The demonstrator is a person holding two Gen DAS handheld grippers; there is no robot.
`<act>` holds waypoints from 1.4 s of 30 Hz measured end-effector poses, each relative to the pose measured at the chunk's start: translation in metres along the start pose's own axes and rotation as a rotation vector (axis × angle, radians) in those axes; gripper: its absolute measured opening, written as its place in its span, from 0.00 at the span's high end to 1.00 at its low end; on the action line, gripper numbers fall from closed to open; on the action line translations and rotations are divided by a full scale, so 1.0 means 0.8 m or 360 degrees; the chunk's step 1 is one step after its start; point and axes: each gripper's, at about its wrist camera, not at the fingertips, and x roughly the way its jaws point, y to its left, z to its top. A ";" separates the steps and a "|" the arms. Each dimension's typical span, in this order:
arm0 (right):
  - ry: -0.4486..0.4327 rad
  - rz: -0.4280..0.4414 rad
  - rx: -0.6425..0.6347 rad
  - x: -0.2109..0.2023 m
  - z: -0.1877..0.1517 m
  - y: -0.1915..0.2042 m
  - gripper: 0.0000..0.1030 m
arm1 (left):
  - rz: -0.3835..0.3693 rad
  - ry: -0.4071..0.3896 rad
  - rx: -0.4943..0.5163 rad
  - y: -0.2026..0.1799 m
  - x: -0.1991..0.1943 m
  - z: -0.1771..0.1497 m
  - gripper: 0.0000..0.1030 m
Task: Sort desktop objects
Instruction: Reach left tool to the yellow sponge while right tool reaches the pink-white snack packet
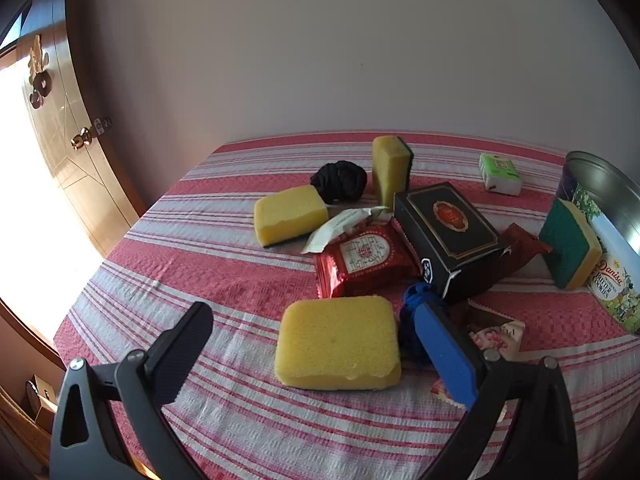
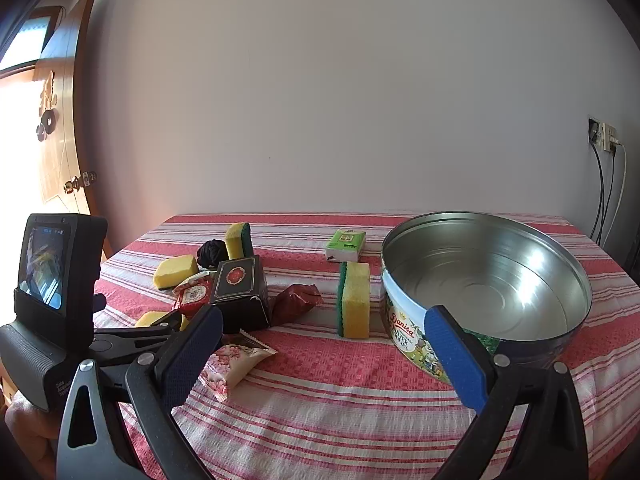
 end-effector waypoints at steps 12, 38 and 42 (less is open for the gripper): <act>0.0100 0.0084 -0.0057 0.018 0.000 0.004 0.01 | -0.0042 -0.0006 0.0026 0.027 -0.001 -0.006 0.00; 0.0339 0.0163 -0.0065 0.055 -0.007 0.001 0.38 | -0.0199 0.0181 0.0012 0.017 0.049 -0.006 0.01; 0.0408 0.0145 -0.0007 0.075 -0.011 -0.009 0.38 | -0.0281 0.0282 -0.0086 0.033 0.070 -0.012 0.19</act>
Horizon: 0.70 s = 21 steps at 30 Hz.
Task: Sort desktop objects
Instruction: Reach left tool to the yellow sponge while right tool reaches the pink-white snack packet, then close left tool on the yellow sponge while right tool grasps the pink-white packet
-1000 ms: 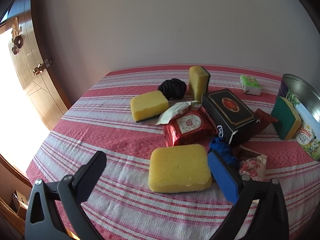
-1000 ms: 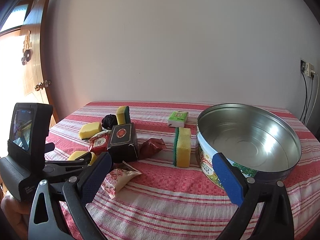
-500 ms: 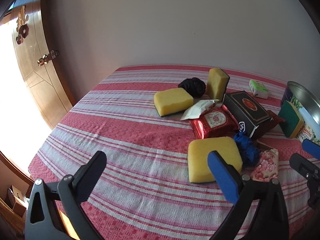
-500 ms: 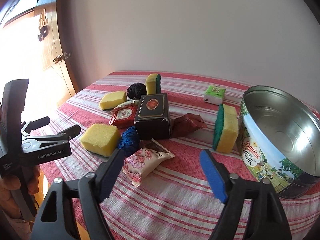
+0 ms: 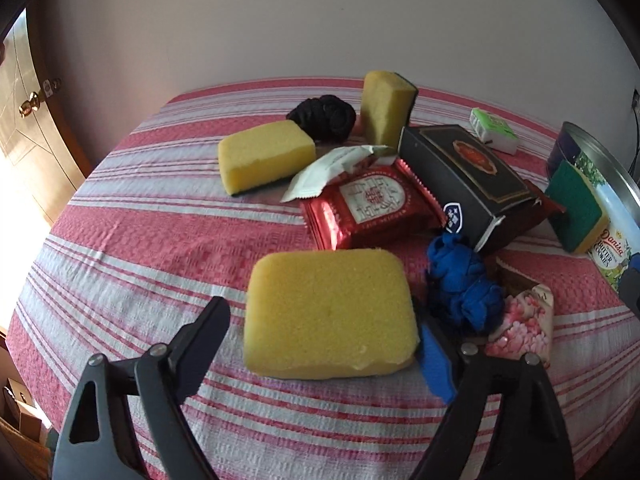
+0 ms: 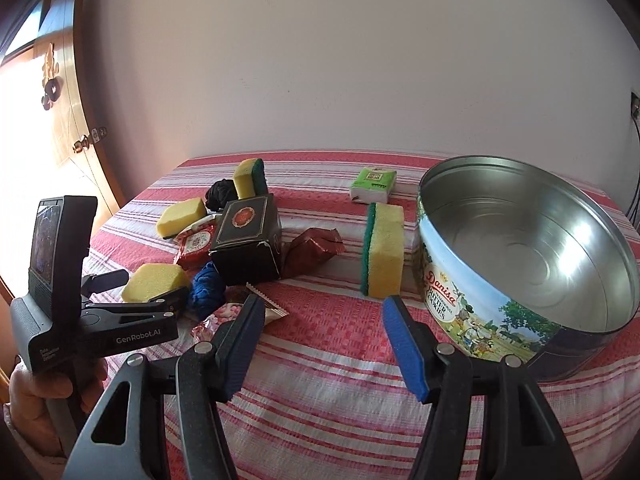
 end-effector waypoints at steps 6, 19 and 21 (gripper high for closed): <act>0.0101 0.0058 0.0091 0.020 0.010 -0.012 0.38 | 0.0023 -0.0052 -0.0066 0.018 -0.003 -0.001 0.32; 0.0401 0.0230 -0.0079 0.073 -0.009 0.078 0.38 | 0.0187 -0.0405 -0.0114 0.057 -0.067 0.009 0.32; 0.0376 0.0173 -0.0095 0.080 -0.008 0.086 0.37 | 0.0193 -0.0405 -0.0128 0.061 -0.066 0.008 0.32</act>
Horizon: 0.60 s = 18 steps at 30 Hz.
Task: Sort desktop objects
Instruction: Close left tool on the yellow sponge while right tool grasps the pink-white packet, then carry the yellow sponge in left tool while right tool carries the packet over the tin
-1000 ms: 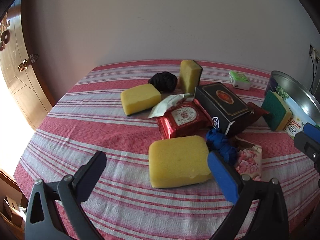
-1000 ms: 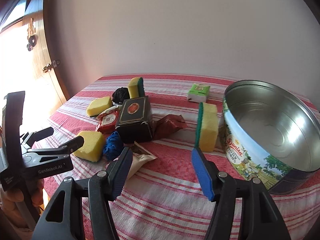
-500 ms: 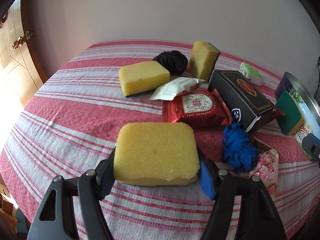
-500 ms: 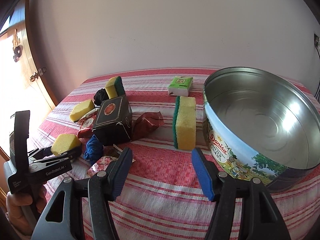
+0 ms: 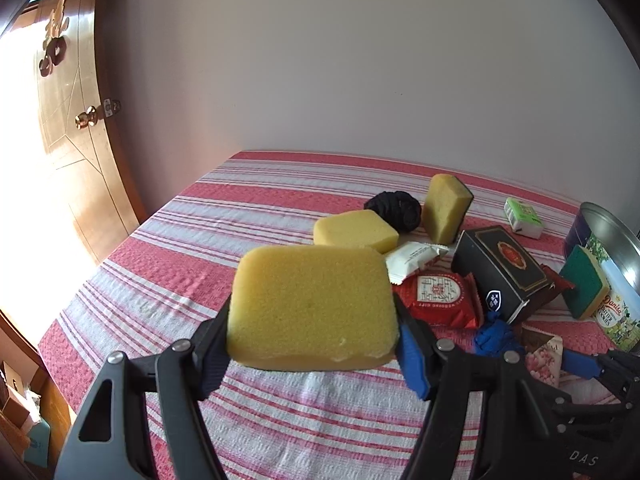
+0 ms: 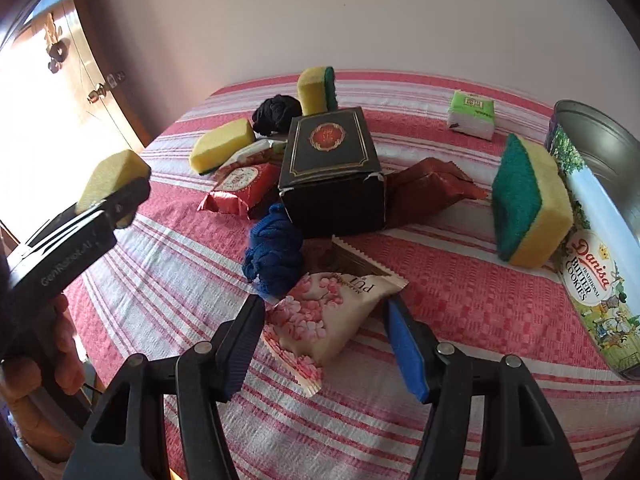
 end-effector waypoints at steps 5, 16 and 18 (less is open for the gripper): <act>-0.0005 -0.0123 -0.0091 0.012 0.004 0.014 0.39 | -0.0002 0.0005 0.0007 -0.001 -0.002 -0.003 0.32; -0.0069 0.0104 0.0063 -0.026 -0.012 -0.031 0.61 | -0.0012 0.0083 0.0051 -0.028 -0.003 -0.010 0.32; -0.0156 0.0123 0.0041 -0.046 -0.012 -0.031 0.61 | -0.0030 0.0073 0.0065 -0.037 -0.009 -0.009 0.32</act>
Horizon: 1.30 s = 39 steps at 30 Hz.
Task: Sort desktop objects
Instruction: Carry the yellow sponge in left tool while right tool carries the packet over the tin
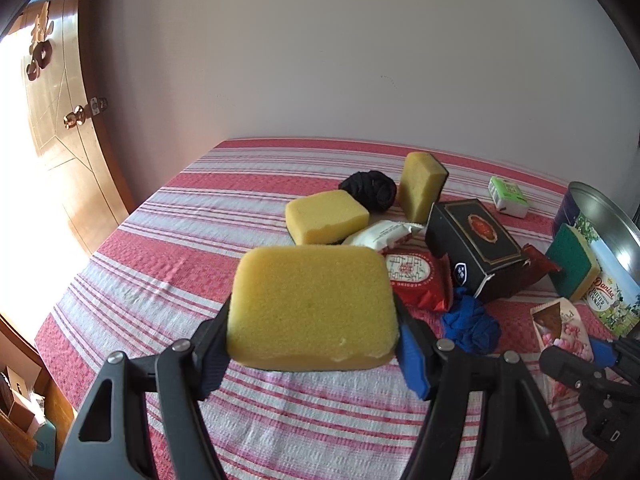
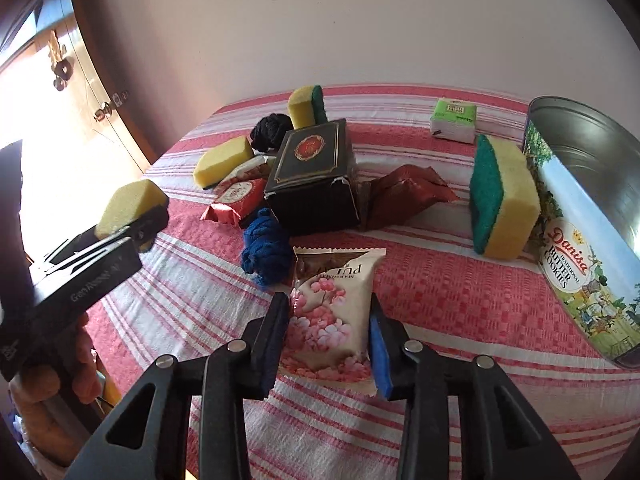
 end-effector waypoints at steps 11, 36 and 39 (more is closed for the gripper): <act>-0.0374 -0.0052 -0.0083 -0.094 -0.006 -0.010 0.61 | -0.0255 -0.0120 0.0115 -0.069 -0.052 0.011 0.32; -0.0567 -0.0694 0.0274 -0.184 0.020 -0.185 0.61 | -0.0674 -0.0252 0.0406 -0.257 -0.082 0.050 0.32; -0.0563 -0.0743 0.0266 -0.182 0.029 -0.195 0.61 | -0.0681 -0.0266 0.0422 -0.279 -0.080 0.056 0.32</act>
